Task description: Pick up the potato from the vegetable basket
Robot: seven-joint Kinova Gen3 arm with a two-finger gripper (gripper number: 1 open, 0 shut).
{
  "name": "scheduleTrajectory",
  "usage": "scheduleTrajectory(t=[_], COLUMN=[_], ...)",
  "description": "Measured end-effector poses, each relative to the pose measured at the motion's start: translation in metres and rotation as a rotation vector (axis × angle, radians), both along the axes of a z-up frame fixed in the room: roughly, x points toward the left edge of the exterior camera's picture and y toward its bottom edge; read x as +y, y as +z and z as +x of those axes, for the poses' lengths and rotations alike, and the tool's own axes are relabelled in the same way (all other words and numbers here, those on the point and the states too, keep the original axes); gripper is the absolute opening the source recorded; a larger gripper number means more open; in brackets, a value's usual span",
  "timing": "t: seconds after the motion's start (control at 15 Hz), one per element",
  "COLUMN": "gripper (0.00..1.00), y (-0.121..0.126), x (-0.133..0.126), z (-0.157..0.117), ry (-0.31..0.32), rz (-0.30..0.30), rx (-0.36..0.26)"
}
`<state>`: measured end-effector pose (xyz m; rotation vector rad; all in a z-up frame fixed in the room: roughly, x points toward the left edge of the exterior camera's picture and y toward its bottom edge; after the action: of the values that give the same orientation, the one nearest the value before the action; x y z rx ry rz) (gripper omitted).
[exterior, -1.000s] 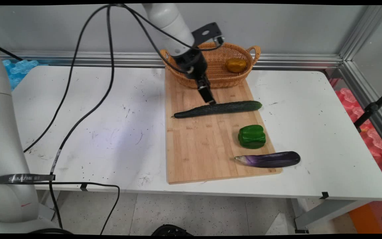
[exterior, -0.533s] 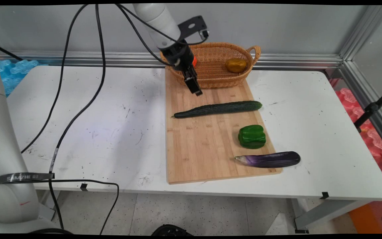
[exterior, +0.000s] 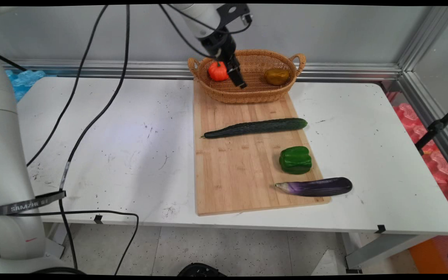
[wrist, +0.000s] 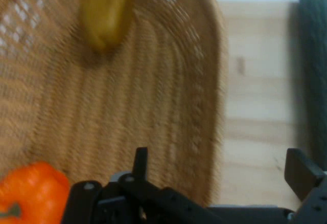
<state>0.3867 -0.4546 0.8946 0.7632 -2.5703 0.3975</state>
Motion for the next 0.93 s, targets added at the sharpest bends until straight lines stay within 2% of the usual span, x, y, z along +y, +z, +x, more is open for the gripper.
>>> scheduleTrajectory(t=[0.53, 0.93], gripper=[1.00, 1.00], y=[-0.009, -0.037], x=[-0.057, -0.097], z=[-0.011, -0.015], ry=[-0.066, -0.163], rz=[-0.073, -0.107], rx=[0.036, 0.034])
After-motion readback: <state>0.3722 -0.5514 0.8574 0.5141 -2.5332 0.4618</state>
